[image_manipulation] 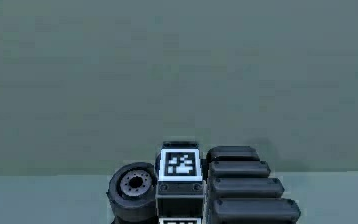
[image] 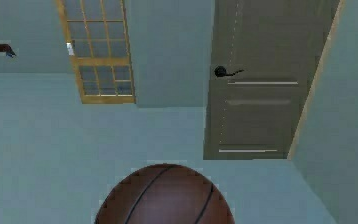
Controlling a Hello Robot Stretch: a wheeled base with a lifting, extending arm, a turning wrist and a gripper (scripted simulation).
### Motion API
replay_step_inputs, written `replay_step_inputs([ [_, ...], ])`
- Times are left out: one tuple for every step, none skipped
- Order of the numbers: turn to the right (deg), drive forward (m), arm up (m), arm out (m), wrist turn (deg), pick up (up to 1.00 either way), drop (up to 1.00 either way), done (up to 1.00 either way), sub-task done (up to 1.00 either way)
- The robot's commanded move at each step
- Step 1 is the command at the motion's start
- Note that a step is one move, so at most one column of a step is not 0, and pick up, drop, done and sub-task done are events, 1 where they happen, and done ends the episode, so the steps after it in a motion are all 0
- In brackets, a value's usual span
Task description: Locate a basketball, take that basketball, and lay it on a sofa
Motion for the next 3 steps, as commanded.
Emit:
replay_step_inputs([
  [-3.0, 0.00, 0.00, 0.00, 0.0, 0.00, 0.00, 0.00, 0.00],
  [0.0, 1.00, 0.00, 0.00, 0.0, 0.00, 0.00, 0.00, 0.00],
  [0.0, 0.50, 0.00, 0.00, 0.0, 0.00, 0.00, 0.00, 0.00],
])
